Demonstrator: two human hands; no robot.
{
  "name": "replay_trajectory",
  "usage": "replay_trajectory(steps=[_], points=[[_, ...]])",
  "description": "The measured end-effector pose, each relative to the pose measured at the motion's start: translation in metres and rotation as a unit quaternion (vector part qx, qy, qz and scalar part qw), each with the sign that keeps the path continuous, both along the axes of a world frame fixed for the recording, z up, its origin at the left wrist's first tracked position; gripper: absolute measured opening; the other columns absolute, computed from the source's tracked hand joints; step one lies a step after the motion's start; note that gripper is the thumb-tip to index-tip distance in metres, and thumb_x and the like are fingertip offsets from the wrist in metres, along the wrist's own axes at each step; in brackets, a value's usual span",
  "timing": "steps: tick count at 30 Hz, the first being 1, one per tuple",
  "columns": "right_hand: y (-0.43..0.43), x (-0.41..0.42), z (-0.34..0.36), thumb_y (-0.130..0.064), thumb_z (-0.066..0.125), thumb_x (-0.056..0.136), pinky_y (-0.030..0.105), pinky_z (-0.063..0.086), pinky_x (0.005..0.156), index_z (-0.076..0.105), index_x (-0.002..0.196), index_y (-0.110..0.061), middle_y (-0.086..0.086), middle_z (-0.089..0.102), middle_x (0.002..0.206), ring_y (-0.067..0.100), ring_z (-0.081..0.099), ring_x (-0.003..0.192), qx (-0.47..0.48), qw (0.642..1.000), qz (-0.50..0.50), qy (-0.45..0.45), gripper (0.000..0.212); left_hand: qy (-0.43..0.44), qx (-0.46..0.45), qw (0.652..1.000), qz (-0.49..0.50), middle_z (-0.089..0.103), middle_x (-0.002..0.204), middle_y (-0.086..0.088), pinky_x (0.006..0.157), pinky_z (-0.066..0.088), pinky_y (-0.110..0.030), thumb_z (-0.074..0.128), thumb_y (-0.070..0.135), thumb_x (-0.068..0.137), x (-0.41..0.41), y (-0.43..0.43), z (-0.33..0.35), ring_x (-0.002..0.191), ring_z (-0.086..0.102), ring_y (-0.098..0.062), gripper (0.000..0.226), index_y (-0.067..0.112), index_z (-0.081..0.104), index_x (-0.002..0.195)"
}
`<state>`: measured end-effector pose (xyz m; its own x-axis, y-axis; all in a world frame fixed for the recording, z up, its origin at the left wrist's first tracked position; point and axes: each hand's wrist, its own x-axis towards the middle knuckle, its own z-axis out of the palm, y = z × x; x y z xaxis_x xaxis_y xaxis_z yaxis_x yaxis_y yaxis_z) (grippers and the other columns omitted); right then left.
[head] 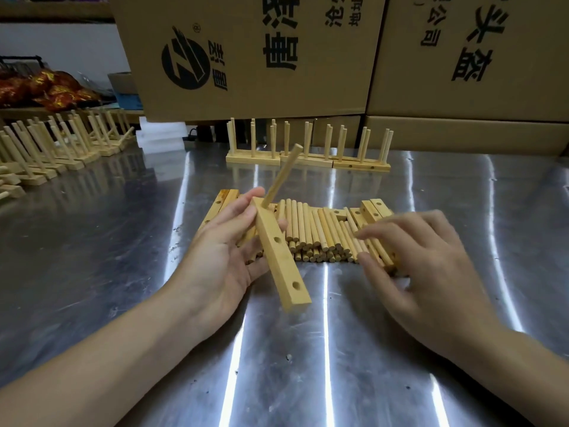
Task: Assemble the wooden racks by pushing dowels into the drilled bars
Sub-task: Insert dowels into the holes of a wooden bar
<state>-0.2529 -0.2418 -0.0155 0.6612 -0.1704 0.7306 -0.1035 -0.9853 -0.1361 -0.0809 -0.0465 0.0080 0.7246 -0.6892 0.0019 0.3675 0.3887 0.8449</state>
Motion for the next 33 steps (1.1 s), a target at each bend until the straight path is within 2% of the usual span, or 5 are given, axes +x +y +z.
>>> replay_trajectory(steps=[8, 19, 26, 30, 33], points=[[-0.005, 0.008, -0.001, -0.038, 0.066, 0.100, 0.048, 0.033, 0.111, 0.066, 0.139, -0.035, -0.007, 0.058, 0.150, 0.026, 0.043, 0.149, -0.094, 0.987, -0.027, 0.127, 0.038, -0.002, -0.038, 0.999, -0.032, 0.076, 0.110, -0.007, 0.067, 0.065, -0.033, 0.063, 0.021, 0.094, -0.001, -0.001, -0.002, 0.097, 0.078, -0.021, 0.037, 0.022, 0.071, 0.131], [-0.001, 0.008, 0.003, -0.046, 0.039, 0.109, 0.051, 0.028, 0.124, 0.065, 0.142, -0.041, -0.018, 0.050, 0.159, 0.018, 0.030, 0.159, -0.145, 0.965, 0.022, 0.216, 0.043, -0.011, -0.035, 0.999, -0.020, 0.074, 0.108, -0.008, 0.064, 0.063, -0.033, 0.064, 0.022, 0.093, -0.001, -0.003, -0.002, 0.093, 0.077, -0.021, 0.035, 0.023, 0.076, 0.125], [0.004, 0.006, 0.004, -0.027, 0.066, 0.101, 0.046, 0.043, 0.111, 0.074, 0.133, -0.025, -0.008, 0.065, 0.145, 0.020, 0.054, 0.143, -0.135, 0.986, 0.070, 0.064, 0.033, -0.007, -0.037, 0.999, -0.014, 0.076, 0.108, -0.009, 0.062, 0.063, -0.032, 0.065, 0.022, 0.090, -0.001, -0.001, 0.001, 0.091, 0.078, -0.020, 0.038, 0.022, 0.075, 0.127], [0.007, -0.002, 0.008, -0.013, 0.075, 0.096, 0.040, 0.053, 0.093, 0.077, 0.109, -0.017, -0.005, 0.073, 0.117, 0.022, 0.070, 0.114, 0.025, 0.981, 0.134, -0.135, 0.014, -0.007, -0.038, 0.999, -0.016, 0.075, 0.107, -0.010, 0.063, 0.063, -0.033, 0.065, 0.022, 0.090, -0.002, -0.001, 0.002, 0.091, 0.078, -0.021, 0.042, 0.021, 0.072, 0.131], [0.014, -0.006, 0.009, -0.010, 0.075, 0.097, 0.029, 0.057, 0.087, 0.067, 0.107, -0.027, -0.008, 0.070, 0.110, 0.023, 0.072, 0.101, 0.184, 0.950, 0.191, -0.165, 0.021, -0.011, -0.034, 0.999, -0.015, 0.076, 0.105, -0.010, 0.062, 0.063, -0.032, 0.065, 0.022, 0.090, -0.001, 0.000, 0.003, 0.091, 0.078, -0.021, 0.041, 0.021, 0.072, 0.131]])
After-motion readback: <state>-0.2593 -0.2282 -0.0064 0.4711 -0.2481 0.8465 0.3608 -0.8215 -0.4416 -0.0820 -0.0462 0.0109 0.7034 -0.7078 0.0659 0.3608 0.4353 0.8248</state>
